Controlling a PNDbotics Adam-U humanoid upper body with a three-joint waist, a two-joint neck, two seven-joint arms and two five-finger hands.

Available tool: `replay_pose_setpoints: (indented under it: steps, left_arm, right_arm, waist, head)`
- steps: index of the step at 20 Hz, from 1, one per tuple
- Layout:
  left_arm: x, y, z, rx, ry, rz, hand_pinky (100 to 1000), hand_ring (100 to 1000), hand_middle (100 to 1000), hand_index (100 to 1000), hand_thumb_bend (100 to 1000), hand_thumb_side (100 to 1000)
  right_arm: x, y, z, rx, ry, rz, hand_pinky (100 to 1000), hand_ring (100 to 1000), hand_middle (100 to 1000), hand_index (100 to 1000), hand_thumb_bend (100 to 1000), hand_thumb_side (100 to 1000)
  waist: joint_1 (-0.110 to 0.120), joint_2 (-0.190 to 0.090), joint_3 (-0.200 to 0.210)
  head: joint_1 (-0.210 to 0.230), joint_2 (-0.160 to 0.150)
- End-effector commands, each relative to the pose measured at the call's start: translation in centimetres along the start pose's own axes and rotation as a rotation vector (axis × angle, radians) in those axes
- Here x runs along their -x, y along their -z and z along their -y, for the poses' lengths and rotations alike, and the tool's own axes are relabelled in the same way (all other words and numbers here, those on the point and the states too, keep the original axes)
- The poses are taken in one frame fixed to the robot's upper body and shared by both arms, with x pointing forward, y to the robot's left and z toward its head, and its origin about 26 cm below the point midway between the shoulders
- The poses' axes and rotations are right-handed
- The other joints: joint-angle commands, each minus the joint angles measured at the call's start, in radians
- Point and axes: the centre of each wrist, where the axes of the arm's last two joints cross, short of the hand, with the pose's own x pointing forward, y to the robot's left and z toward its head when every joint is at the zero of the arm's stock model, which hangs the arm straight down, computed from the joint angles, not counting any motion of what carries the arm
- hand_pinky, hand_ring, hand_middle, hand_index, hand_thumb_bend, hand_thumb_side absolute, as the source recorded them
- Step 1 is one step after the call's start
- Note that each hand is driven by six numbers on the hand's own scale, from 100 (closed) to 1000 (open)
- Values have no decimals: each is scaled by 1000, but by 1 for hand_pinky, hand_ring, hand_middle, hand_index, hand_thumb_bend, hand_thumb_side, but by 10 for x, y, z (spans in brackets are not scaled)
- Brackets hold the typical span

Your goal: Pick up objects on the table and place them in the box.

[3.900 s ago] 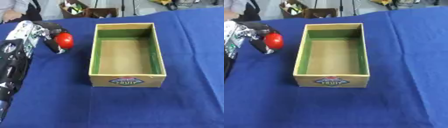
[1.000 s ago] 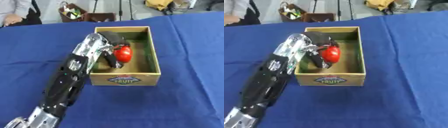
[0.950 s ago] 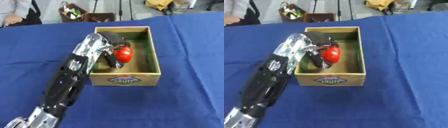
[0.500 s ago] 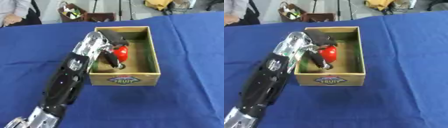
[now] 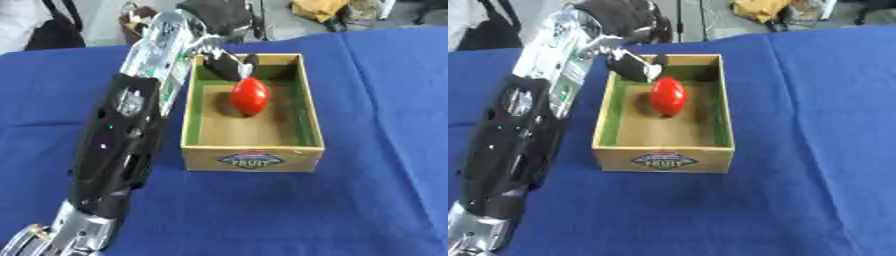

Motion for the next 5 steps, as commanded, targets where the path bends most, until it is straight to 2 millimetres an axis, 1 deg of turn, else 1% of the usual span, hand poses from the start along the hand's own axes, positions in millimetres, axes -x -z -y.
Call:
replay_pose_setpoints:
  steps: [1,2,3,4,5]
  left_arm:
    - [29,-25,-19,-149,-57,-96,100,269,392,684,100,421]
    - [37,-33,-18,-176,-78,-126,100,253,373,670,100,417]
    - [43,-41,-15,-200,-97,-151,100,249,371,667,100,668]
    - [47,-48,-12,-221,-114,-174,100,250,370,669,100,436]
    - [52,-56,-9,-241,-126,-199,100,250,372,667,100,448]
  right_arm:
    - [-6,6,3,9,-8,31,746,760,624,762,100,1000]
    - [-6,6,4,10,-11,34,745,759,625,762,100,1000]
    - [-6,7,5,11,-14,37,745,759,624,762,100,1000]
    - [-6,7,5,12,-17,41,745,759,625,761,100,1000]
    - [-6,8,6,14,-20,45,745,759,625,761,100,1000]
  waist:
    - [-6,-25,5]
    - [-5,-24,10]
    - [-4,-23,14]
    - [-4,-22,19]
    - [-4,-19,23]
  head:
    - [-14,8]
    - [-18,10]
    - [-22,12]
    - [-26,14]
    - [-30,15]
